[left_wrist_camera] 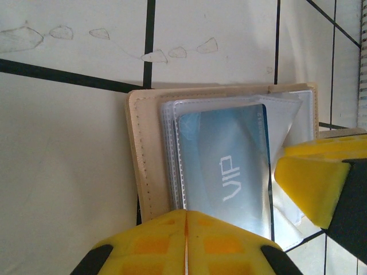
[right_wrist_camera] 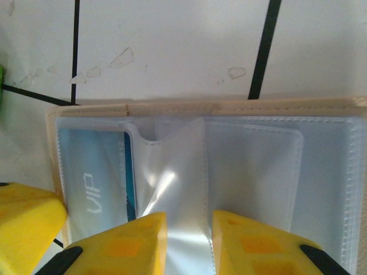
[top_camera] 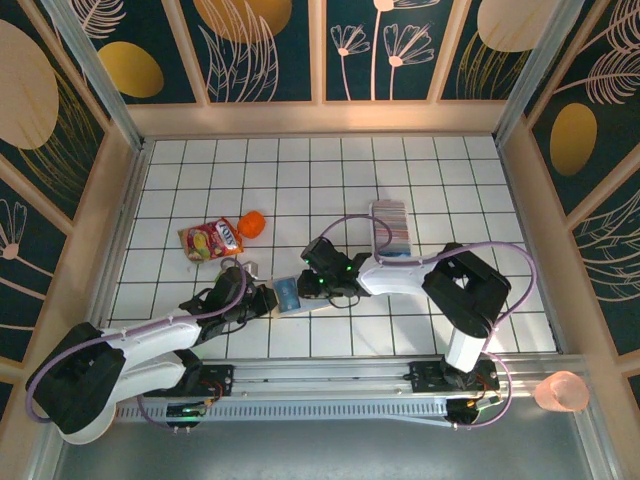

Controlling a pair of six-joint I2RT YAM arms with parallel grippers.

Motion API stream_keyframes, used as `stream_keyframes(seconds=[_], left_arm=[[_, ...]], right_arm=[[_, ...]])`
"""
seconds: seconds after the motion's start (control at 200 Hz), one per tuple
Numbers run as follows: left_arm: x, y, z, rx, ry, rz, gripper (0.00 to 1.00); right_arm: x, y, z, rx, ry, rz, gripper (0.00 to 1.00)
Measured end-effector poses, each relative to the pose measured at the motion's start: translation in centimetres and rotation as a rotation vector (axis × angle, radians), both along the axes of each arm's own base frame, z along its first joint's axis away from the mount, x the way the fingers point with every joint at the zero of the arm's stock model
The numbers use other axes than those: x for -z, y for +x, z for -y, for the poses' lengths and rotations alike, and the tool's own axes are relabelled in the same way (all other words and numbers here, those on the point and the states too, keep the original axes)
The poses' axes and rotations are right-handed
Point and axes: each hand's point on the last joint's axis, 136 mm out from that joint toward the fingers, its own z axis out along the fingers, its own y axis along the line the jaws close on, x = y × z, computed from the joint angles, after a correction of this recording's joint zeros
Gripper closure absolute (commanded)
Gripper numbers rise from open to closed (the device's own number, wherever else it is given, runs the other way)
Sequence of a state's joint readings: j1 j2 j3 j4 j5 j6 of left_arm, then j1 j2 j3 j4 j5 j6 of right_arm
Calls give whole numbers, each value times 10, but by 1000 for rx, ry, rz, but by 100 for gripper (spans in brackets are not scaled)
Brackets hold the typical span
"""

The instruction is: Put the credit cards into the card holder

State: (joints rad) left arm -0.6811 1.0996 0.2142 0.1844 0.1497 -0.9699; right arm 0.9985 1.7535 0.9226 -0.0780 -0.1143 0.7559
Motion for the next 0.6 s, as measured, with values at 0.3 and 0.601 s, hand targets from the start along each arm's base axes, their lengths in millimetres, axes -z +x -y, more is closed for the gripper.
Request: stream_keyframes(seconds=[0.3, 0.601], left_arm=[[0, 0, 0, 0, -5, 6, 92], [0, 1, 0, 0, -6, 7, 92]], right_arm=[[0, -1, 0, -15, -4, 9, 86], [3, 0, 8, -18, -50, 30, 100]])
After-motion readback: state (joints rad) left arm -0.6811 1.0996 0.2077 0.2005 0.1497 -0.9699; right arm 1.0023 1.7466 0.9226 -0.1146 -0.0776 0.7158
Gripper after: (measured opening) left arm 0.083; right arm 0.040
